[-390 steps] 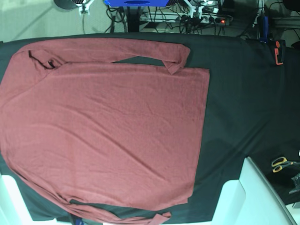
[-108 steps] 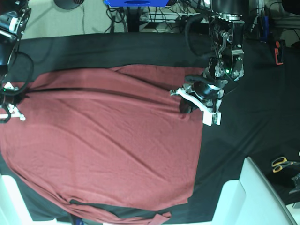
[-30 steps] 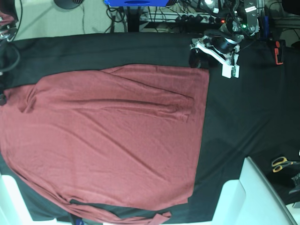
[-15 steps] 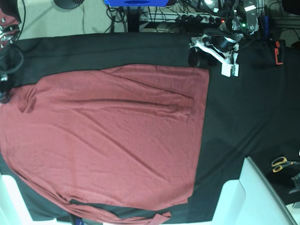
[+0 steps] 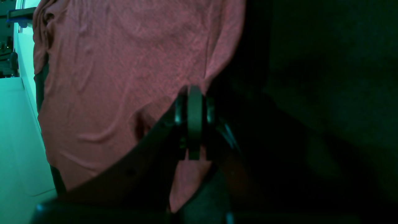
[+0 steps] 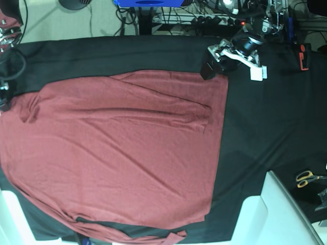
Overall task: Fold the T-shirt properly
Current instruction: 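Grasp the shirt corner with the left gripper and drag it outward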
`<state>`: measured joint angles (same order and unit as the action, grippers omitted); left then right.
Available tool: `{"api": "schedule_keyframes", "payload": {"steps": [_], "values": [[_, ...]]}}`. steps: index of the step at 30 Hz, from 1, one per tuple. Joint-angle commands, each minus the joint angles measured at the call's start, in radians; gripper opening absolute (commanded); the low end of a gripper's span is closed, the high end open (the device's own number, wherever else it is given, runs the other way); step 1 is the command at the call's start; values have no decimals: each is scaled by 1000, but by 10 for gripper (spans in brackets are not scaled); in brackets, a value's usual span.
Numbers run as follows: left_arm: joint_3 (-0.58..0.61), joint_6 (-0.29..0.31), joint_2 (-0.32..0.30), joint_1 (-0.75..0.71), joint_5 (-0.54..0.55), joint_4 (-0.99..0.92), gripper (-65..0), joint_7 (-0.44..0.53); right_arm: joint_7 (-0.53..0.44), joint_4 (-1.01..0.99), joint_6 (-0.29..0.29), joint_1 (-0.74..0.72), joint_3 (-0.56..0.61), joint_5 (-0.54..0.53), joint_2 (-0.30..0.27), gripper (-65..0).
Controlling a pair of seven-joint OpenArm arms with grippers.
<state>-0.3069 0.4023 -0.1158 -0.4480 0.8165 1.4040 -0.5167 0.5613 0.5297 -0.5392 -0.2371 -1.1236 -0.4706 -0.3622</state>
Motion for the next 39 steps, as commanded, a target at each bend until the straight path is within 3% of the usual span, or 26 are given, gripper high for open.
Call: {"api": "schedule_keyframes", "payload": {"steps": [1, 21, 22, 24, 26, 29, 39], "values": [[-4, -24, -6, -7, -30, 4, -5, -16, -10, 11, -12, -15, 1, -18, -22, -645], [-2, -32, 3, 108, -29, -64, -10, -16, -10, 11, -12, -3, 1, -18, -22, -645], [-2, -32, 3, 111, -29, -67, -35, -16, -10, 11, -12, -3, 1, -18, -22, -645], [-2, -32, 3, 119, -29, -94, -148, -18, -10, 11, -12, -3, 1, -18, -22, -645], [-2, -32, 3, 124, -26, -121, -311, -18, -10, 11, -12, -3, 1, -18, -22, -645], [-1, -32, 3, 140, -27, -150, -634, -18, -10, 11, -12, -3, 1, -18, -22, -645], [-13, -32, -11, 113, -21, -91, -650, -20, -8, 17, -12, 0, 1, -18, -31, -647]]}}
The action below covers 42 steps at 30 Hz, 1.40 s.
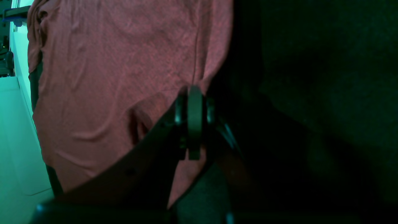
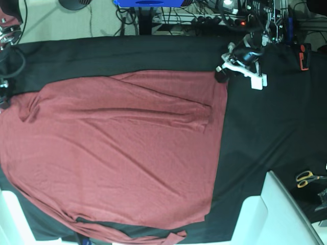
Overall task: Fold the T-shirt properly
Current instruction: 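Grasp the shirt corner with the left gripper and drag it outward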
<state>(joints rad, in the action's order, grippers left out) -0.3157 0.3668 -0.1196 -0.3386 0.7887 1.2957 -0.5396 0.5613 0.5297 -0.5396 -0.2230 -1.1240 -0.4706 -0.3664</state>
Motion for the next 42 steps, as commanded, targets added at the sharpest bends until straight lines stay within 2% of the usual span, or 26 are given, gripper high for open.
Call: {"api": "schedule_keyframes", "payload": {"steps": [1, 5, 11, 17, 27, 36, 42], "values": [[-4, 4, -7, -3, 7, 31, -650, 2, -8, 19, -12, -6, 2, -18, -27, -647], [-6, 4, -18, -26, 7, 94, -650, -38, -4, 89, -12, 18, 2, -18, -19, -648], [-98, 4, -13, -29, 7, 149, -650, -147, 116, 198, -12, 44, -1, -20, -16, -648], [-110, 4, -32, -57, 5, 154, -650, -147, 147, 258, -12, 87, -1, -21, -15, -648], [-110, 5, -39, -124, 5, 249, -650, -147, 220, 427, -12, 159, -3, -21, 48, -648], [-112, 5, -39, -196, 5, 316, -650, -147, 322, 510, -12, 202, -11, -21, 53, -648], [-113, 5, -39, -235, 5, 316, -650, -147, 354, 556, -10, 250, -11, -21, 53, -648]]}}
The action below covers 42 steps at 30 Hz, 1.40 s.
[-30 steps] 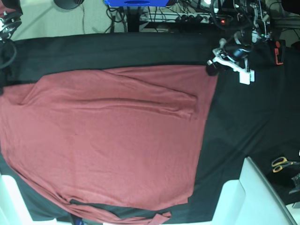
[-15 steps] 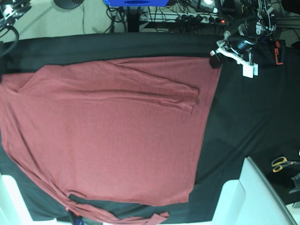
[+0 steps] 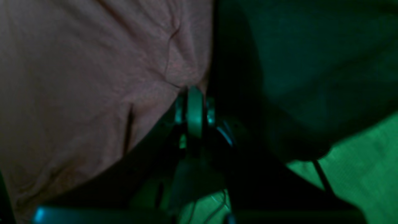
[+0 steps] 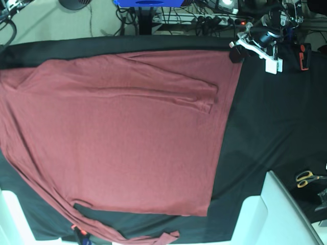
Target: Fold the T-shirt properly
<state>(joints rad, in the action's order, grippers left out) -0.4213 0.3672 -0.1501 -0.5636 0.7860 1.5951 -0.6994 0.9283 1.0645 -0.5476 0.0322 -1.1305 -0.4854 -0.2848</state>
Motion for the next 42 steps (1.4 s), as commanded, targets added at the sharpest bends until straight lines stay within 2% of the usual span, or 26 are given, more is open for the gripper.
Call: {"api": "schedule_keyframes", "payload": {"steps": [1, 6, 9, 13, 15, 17, 23, 28, 30, 35, 39, 42], "values": [[-8, 5, -9, -16, 8, 17, -650, 13, -7, 23, -2, 2, -4, -6, -29, -648], [-31, 5, -9, -48, 8, 57, -650, 13, 8, 49, 5, 30, 5, -5, -29, -648], [-54, 5, -7, -54, 10, 80, -650, 13, 7, 46, 67, 30, 5, -5, -27, -647], [-55, 5, -7, -54, 5, 80, -650, 13, 8, 46, 105, 22, 7, -5, -26, -647], [-52, 5, -7, -51, 3, 75, -650, 13, 8, 47, 142, 21, 13, -5, -26, -647], [-50, 5, -7, -49, 3, 75, -650, 13, 7, 47, 202, 13, 63, -5, -26, -647], [-49, 3, -6, -42, 3, 75, -650, 13, 7, 49, 283, -4, 148, -5, -20, -647], [-49, 3, -6, -40, 3, 60, -650, 13, 7, 49, 380, -16, 154, -5, -15, -647], [-49, 3, -6, -20, 3, 40, -650, 7, 8, 49, 387, -21, 155, -5, -15, -647], [-55, 3, -1, 47, 3, -8, -650, -101, 5, 47, 387, -33, 237, -5, -18, -647], [-52, 2, -1, 84, 3, -19, -650, -111, 2, 39, 387, -51, 255, -5, -15, -647], [-50, -44, -1, 89, 8, -19, -650, -111, 2, 39, 387, -59, 257, -5, -15, -647]]}}
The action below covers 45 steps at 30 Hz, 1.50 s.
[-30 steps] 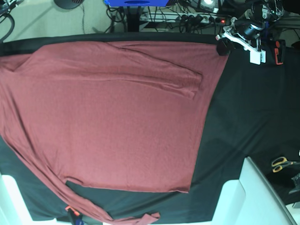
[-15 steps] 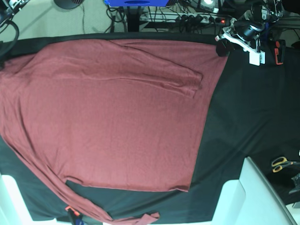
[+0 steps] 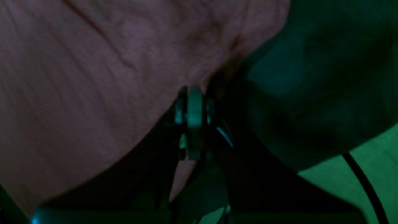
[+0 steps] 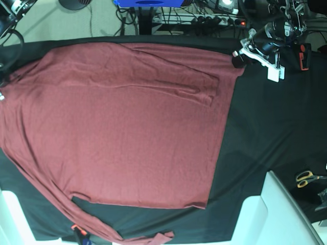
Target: Fold the T-shirt properly
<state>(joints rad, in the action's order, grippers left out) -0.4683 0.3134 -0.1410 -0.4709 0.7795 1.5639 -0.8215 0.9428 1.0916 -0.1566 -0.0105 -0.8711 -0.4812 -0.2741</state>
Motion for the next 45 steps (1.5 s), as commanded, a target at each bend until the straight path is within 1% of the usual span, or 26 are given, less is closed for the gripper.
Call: {"api": "schedule_keyframes", "payload": {"steps": [1, 7, 11, 13, 16, 21, 27, 32, 37, 39, 45], "values": [[-4, -3, -10, 7, 14, 13, -650, 11, -12, 12, -4, -29, -3, -7, -27, -647], [-4, -4, -10, 39, 16, 11, -650, 11, -12, -51, -4, -76, -1, 2, -38, -647], [-5, -6, -10, 64, 16, -1, -650, -25, -14, -78, -5, -125, -3, 114, -40, -647], [-4, -6, -10, 94, 11, -12, -650, -28, -25, -80, -7, -139, -3, 146, -40, -647], [-4, -6, -10, 111, 16, -46, -650, -28, -44, -80, -5, -144, -3, 149, -40, -647], [-4, -6, -10, 149, 14, -96, -650, -28, -46, -80, -5, -148, -3, 151, -40, -647], [-2, -6, -10, 171, 13, -102, -650, -28, -48, -83, -5, -161, -3, 152, -40, -647], [-2, -6, -10, 171, 11, -102, -650, -28, -48, -150, -5, -188, 0, 152, -46, -647], [-4, -6, -10, 171, 13, -101, -650, -28, -61, -166, -5, -202, 69, 152, -52, -647], [-4, -6, -10, 172, 13, -99, -650, -28, -84, -178, -4, -205, 77, 152, -52, -647], [-4, -6, -12, 182, 11, -96, -650, -28, -112, -202, -4, -208, 82, 152, -52, -648]]}}
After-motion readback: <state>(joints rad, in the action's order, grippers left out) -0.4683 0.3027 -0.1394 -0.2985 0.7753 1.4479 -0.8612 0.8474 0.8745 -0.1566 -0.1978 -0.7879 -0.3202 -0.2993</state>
